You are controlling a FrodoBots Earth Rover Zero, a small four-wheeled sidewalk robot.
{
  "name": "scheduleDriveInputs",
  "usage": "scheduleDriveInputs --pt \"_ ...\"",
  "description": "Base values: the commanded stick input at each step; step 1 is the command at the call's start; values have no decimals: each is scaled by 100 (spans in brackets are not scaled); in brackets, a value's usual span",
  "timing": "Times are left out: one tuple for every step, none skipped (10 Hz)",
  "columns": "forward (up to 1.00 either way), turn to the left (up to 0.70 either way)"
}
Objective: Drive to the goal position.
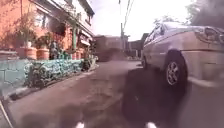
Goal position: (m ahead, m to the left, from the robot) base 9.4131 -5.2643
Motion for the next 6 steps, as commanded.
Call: scheduleDriveInputs --pt "70 0" --pt "70 0" --pt "70 0" --pt "70 0" --pt "70 0" --pt "70 0"
